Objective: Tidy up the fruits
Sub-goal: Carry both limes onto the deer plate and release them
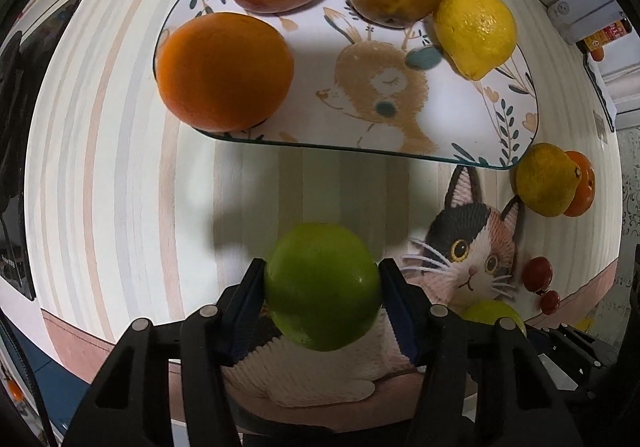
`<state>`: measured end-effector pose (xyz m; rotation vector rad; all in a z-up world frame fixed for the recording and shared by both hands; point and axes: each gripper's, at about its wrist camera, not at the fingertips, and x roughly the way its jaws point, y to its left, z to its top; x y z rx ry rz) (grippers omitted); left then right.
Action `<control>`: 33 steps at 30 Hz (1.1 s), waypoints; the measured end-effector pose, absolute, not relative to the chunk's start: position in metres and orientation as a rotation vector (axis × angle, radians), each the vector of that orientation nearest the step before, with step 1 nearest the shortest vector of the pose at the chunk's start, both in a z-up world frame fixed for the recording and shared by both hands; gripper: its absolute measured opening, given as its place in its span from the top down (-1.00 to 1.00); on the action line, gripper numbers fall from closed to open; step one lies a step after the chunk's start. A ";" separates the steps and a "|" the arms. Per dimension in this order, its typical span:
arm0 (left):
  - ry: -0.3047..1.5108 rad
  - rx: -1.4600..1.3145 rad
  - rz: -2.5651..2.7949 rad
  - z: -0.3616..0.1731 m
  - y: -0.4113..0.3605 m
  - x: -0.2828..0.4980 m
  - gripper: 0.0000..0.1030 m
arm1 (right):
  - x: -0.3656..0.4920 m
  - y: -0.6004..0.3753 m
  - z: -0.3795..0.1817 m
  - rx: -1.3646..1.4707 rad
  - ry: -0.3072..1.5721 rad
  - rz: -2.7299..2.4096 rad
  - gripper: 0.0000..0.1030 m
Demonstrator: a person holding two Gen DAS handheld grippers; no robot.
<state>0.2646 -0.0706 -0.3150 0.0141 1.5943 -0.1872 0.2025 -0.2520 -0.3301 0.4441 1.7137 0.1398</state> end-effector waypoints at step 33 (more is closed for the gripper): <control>1.541 -0.047 -0.227 -0.264 -0.045 0.290 -0.05 | 0.213 -0.253 -0.329 0.408 1.689 0.160 -0.11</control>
